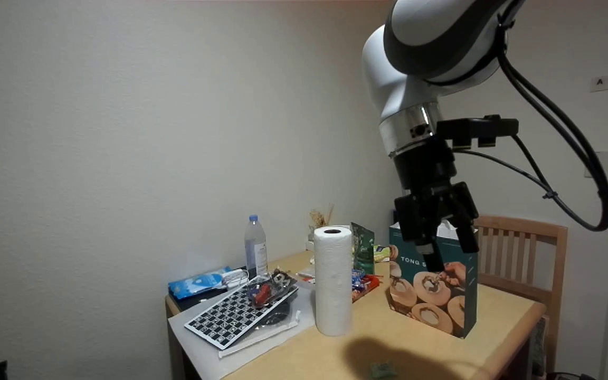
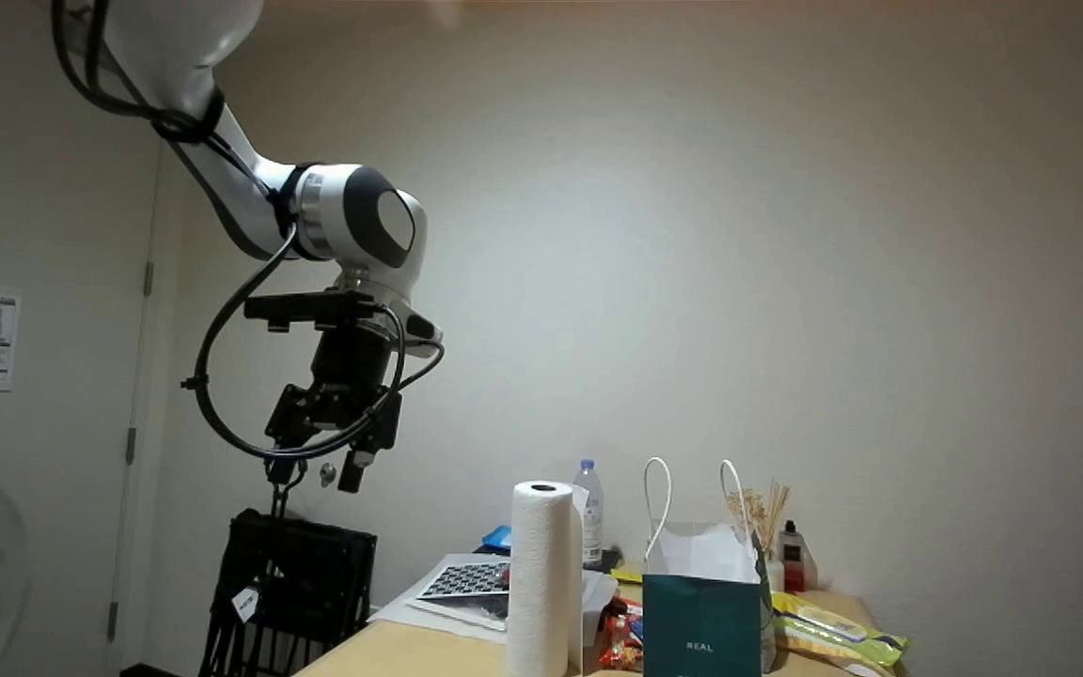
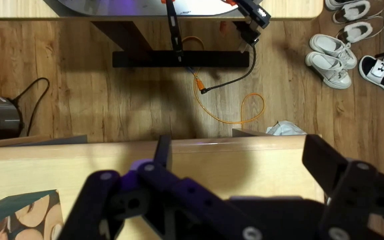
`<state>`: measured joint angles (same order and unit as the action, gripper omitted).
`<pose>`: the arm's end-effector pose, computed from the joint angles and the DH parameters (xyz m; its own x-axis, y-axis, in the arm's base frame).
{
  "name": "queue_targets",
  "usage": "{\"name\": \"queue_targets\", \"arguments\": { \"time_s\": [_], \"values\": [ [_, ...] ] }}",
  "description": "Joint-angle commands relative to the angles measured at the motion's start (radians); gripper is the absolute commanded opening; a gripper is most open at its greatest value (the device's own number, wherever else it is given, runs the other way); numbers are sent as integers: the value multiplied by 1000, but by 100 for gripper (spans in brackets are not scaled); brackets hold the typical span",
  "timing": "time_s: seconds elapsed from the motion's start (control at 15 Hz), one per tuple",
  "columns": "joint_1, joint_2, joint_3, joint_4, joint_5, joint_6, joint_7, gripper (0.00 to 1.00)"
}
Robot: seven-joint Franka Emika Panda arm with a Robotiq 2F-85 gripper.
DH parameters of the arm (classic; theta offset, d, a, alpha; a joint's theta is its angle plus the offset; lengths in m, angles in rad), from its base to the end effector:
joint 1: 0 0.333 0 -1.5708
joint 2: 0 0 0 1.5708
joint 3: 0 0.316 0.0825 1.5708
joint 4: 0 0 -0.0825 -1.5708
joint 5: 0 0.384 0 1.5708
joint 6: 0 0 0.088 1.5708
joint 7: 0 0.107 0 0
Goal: Put the green sachet inside the paper bag
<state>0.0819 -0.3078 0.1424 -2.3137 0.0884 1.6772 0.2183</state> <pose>0.4025 0.1026 0.4411 0.9448 -0.0359 -0.3256 -0.0261 -0.9991 0.0343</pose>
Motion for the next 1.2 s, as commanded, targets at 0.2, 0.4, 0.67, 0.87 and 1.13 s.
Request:
{"name": "queue_targets", "arguments": {
  "time_s": [0.2, 0.4, 0.67, 0.87, 1.13],
  "values": [
    [-18, 7, -1, -84, 19, 224, 94, 100],
    [-39, 109, -11, -124, -14, 392, 138, 100],
    [-58, 294, -46, -99, -93, 356, 105, 100],
    [-38, 258, -54, -125, -64, 393, 108, 100],
    [-32, 234, -51, -119, -64, 392, 108, 100]
  ]
}}
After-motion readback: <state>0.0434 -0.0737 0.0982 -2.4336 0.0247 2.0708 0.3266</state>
